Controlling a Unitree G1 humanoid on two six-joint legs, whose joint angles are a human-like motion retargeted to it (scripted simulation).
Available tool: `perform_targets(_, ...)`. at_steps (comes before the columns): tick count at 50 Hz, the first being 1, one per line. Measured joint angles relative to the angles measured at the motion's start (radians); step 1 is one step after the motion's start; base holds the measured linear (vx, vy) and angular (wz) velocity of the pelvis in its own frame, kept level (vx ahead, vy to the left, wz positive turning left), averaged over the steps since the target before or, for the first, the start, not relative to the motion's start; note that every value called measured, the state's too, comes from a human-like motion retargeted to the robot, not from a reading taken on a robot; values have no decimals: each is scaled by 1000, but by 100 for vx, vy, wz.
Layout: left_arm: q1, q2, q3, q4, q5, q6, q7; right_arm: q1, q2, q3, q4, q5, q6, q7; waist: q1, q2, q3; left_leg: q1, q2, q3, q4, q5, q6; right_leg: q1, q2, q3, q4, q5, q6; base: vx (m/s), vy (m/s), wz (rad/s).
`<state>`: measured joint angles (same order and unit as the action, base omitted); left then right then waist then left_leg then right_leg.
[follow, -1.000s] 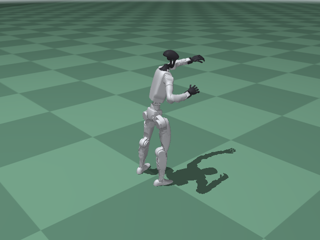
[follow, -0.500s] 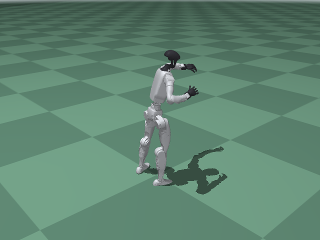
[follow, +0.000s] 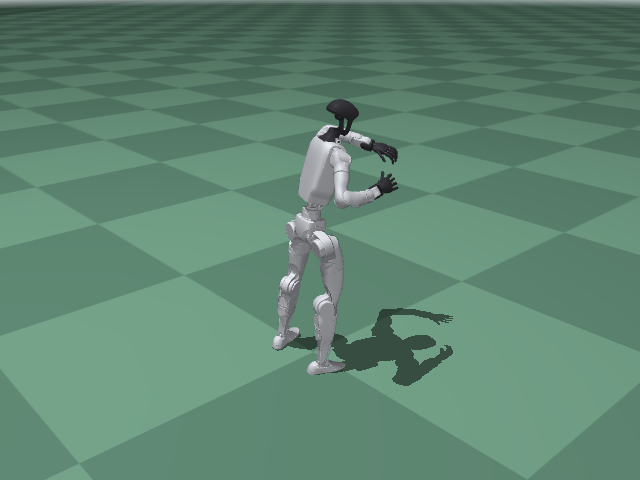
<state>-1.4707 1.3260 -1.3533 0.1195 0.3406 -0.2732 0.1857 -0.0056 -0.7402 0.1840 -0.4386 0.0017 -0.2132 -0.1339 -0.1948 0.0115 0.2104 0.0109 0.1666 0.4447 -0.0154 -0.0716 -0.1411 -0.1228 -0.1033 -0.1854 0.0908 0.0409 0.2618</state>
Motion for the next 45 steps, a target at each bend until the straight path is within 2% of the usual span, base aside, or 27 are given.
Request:
perform_targets(3, 55, 56, 34, 192, 50, 2, -11, 0, -12, 7, -2, -7, -13, 13, 12, 9, -4, 3, 4, 22, 19, -8, -3, 4, 5, 19, -12, 6, 0, 1, -1, -37)
perform_targets(7, 45, 59, 48, 533, 109, 33, 12, -9, -42, 23, 1, -27, -24, 16, 4, 30, -14, 5, 15, 41, 33, -12, -10, 9, 19, 33, -33, 17, 0, 0, -3, -27)
perform_targets(11, -54, -20, 2, 853, 78, 81, 30, -21, -62, 37, 7, -48, -23, 2, -26, 45, -25, 4, 21, 41, 31, -8, -13, 12, 27, 30, -43, 22, 0, 0, 0, 0)
perform_targets(14, -153, -105, -42, 963, 37, 98, 40, -19, -54, 36, 13, -51, -16, -12, -48, 45, -31, 3, 17, 28, 20, -3, -13, 14, 23, 17, -40, 19, 0, -1, 2, 16)
perform_targets(18, -244, -195, -47, 869, 46, 93, 66, -1, -43, 21, 24, -39, -5, -20, -70, 46, -33, 2, 3, 1, 2, 4, -10, 15, 6, -6, -26, 8, 0, -1, 6, 37)
perform_targets(25, -326, -268, -46, 410, 84, 71, 39, 33, 10, 1, 33, -35, 18, 12, -71, 2, -28, 4, -26, -42, -12, 3, -5, 24, -32, -38, 6, -15, 0, 0, 7, 34)
perform_targets(29, -272, -228, -22, 146, 77, 47, 35, 49, 18, -10, 26, -34, 21, 20, -47, -8, -25, 8, -36, -46, -7, -3, -3, 30, -45, -37, 12, -22, 0, 0, 1, 4)
perform_targets(33, -165, -136, 9, -34, 63, 19, 32, 69, 22, -24, 20, -37, 16, 24, -12, -9, -28, 12, -37, -34, 1, -10, -2, 34, -45, -24, 5, -21, 0, 0, 0, -10)
perform_targets(38, -18, -3, 43, -40, 61, -2, 20, 102, 38, -41, 13, -40, 2, 29, 36, -9, -39, 16, -27, -4, 9, -16, -6, 33, -30, 2, -15, -11, 0, 0, -3, -31)
perform_targets(45, 75, 80, 111, 301, 131, 8, -17, 108, 18, -34, 6, -52, -18, 50, 49, 9, -49, 19, -3, 36, 7, -11, -16, 23, 6, 30, -41, 6, 0, -1, -6, -30)
